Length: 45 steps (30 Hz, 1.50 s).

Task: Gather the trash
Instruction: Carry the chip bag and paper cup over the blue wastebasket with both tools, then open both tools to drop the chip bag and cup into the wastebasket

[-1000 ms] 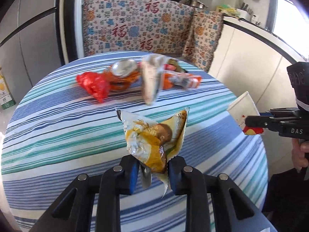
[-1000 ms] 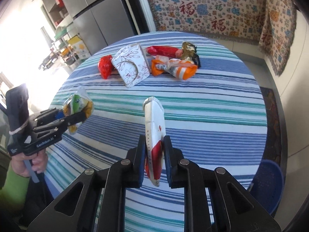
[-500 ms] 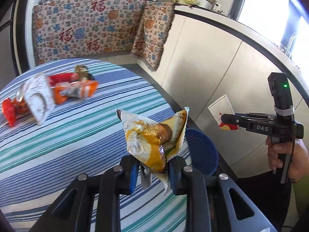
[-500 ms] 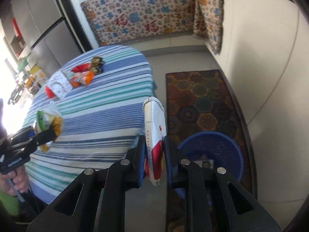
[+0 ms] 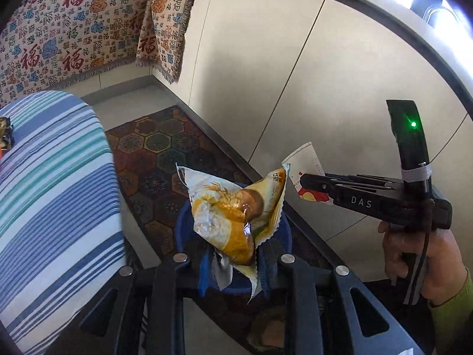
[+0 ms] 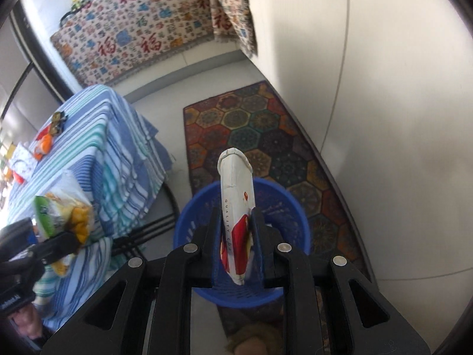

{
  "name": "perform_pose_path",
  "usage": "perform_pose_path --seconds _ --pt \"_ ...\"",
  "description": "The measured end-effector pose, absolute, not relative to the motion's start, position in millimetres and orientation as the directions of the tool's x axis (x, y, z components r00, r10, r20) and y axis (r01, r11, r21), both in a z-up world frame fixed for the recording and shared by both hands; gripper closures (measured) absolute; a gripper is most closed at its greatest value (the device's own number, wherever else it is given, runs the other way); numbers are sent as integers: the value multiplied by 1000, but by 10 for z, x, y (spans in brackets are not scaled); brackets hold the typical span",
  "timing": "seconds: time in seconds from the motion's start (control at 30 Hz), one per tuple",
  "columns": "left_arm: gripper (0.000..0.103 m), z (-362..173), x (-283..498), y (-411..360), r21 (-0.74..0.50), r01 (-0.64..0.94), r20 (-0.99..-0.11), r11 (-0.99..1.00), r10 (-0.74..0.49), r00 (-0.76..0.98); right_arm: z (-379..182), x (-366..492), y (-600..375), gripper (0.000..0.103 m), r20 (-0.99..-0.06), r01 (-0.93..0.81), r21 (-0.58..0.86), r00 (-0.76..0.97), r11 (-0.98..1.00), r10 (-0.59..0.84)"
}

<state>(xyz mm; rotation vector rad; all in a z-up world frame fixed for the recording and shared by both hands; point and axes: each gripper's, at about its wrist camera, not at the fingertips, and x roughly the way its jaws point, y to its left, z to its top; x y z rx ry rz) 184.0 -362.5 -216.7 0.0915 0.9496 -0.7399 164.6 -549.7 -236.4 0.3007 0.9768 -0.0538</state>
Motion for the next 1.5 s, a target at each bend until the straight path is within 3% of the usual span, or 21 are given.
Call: perform_pose_path --seconds 0.47,0.7,0.8,0.83,0.9,1.13,1.33,1.5 --pt "77 -2598 2082 -4059 -242 607 -799 757 -510 319 -2468 1670 -5628 83 -820 188 270 559 944 124" --pt "76 -2702 2167 -4177 -242 616 -803 749 -511 306 -2472 1697 -5666 77 -816 200 280 564 939 123" --pt "71 -2772 2198 -4226 -257 631 -804 732 -525 281 -2480 1721 -5674 60 -813 206 286 569 936 123" --pt "65 -2795 2207 -4248 -258 636 -803 728 -527 277 -2480 1735 -5677 57 -813 209 286 569 935 121" --pt "59 -2818 2214 -4286 -249 641 -800 726 -527 286 -2476 1741 -5688 57 -814 216 281 570 935 112" --pt "58 -2661 2207 -4120 -255 616 -783 746 -533 321 -2393 1739 -5697 50 -799 224 264 596 938 82" --pt "48 -2258 1935 -3647 -220 602 -746 768 -530 404 -2263 1751 -5554 29 -778 216 188 628 958 11" --pt "46 -2020 1711 -2995 -163 555 -740 816 -473 478 -2145 1751 -5290 25 -747 170 111 665 979 -30"
